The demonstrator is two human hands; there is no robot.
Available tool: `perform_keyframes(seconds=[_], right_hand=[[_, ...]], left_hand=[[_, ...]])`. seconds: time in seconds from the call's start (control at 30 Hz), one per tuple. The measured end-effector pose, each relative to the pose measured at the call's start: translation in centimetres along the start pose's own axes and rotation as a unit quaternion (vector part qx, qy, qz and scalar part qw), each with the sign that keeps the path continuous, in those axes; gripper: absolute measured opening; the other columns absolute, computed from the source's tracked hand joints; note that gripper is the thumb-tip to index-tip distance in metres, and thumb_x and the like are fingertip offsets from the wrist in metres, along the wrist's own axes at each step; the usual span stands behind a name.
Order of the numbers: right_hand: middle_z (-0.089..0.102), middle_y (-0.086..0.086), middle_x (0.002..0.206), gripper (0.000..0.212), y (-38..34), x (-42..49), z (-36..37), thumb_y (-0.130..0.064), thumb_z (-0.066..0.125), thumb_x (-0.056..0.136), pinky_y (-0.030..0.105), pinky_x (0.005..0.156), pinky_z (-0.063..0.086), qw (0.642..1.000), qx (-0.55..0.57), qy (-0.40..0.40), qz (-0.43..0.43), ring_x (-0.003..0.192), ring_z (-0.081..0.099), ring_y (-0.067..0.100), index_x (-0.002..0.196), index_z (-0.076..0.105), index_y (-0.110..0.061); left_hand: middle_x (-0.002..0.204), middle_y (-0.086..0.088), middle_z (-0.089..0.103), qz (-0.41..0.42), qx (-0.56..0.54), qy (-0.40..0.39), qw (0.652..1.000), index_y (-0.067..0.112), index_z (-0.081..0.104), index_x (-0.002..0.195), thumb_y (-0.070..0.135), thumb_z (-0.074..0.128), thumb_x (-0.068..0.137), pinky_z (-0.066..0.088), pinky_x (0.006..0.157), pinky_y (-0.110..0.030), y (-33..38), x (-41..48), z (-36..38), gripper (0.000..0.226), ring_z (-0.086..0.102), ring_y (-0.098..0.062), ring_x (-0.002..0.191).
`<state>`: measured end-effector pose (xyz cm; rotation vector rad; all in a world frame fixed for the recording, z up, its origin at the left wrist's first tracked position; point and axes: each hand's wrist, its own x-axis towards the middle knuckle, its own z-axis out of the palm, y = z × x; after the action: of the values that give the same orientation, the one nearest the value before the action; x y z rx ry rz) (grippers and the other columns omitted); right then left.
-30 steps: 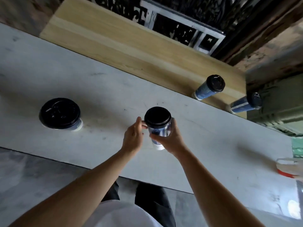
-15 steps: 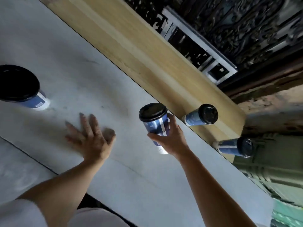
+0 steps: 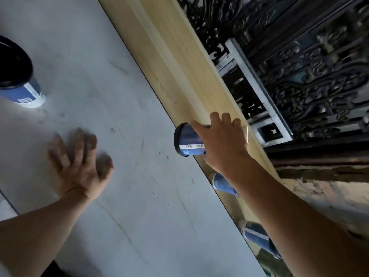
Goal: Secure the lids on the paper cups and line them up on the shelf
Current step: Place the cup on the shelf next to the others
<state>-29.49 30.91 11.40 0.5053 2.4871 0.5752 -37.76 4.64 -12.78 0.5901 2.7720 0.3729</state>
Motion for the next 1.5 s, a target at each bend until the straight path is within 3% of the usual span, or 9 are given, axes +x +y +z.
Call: perform_keyframes(seconds=[0.2, 0.43, 0.83, 1.07, 1.5], right_hand=[[0.043, 0.013, 0.127, 0.071, -0.2, 3.8, -3.3, -0.029, 0.071, 0.078, 0.051, 0.1, 0.037, 0.986, -0.156, 0.009, -0.052, 0.115, 0.044, 0.035, 0.143, 0.041, -0.029], [0.048, 0.018, 0.123, 0.052, -0.5, 6.0, -4.6, -0.03, 0.066, 0.081, 0.056, 0.102, 0.039, 0.966, -0.251, -0.062, 0.017, 0.116, 0.047, 0.041, 0.129, 0.054, -0.016], [0.05, 0.014, 0.123, 0.052, -1.3, 5.2, -4.4, -0.028, 0.066, 0.084, 0.052, 0.101, 0.042, 0.977, -0.186, -0.109, -0.002, 0.117, 0.048, 0.037, 0.132, 0.049, -0.023], [0.049, 0.013, 0.122, 0.049, -1.0, 5.2, -4.5, -0.027, 0.065, 0.085, 0.051, 0.1, 0.042, 0.969, -0.207, -0.134, 0.008, 0.117, 0.048, 0.036, 0.131, 0.051, -0.023], [0.049, 0.015, 0.125, 0.049, -0.8, 6.4, -5.1, -0.025, 0.059, 0.086, 0.051, 0.101, 0.043, 0.964, -0.196, -0.174, 0.041, 0.119, 0.047, 0.037, 0.134, 0.051, -0.019]], left_hand=[[0.166, -0.005, 0.021, -0.013, 0.008, 0.0, 1.0, 0.023, 0.032, 0.152, 0.063, 0.038, 0.076, -0.004, 0.119, -0.064, 0.0, 0.1, 0.1, 0.086, -0.003, -0.051, 0.15], [0.163, -0.005, 0.03, -0.014, 0.006, 0.017, 1.0, 0.022, 0.039, 0.15, 0.063, 0.04, 0.077, -0.006, 0.12, -0.06, 0.0, 0.2, 0.0, 0.084, -0.003, -0.049, 0.151], [0.165, -0.001, 0.023, -0.009, 0.019, 0.013, 1.0, 0.027, 0.033, 0.152, 0.066, 0.037, 0.079, 0.0, 0.119, -0.063, -0.2, 0.1, 0.2, 0.083, -0.01, -0.042, 0.153], [0.165, -0.001, 0.024, -0.013, 0.012, 0.012, 1.0, 0.027, 0.033, 0.153, 0.065, 0.038, 0.079, 0.002, 0.12, -0.065, -0.2, 0.1, 0.5, 0.083, -0.009, -0.041, 0.153], [0.164, -0.003, 0.027, -0.013, 0.011, 0.017, 1.0, 0.025, 0.036, 0.152, 0.064, 0.038, 0.079, 0.004, 0.119, -0.066, -0.1, 0.1, 0.2, 0.083, -0.003, -0.047, 0.152]])
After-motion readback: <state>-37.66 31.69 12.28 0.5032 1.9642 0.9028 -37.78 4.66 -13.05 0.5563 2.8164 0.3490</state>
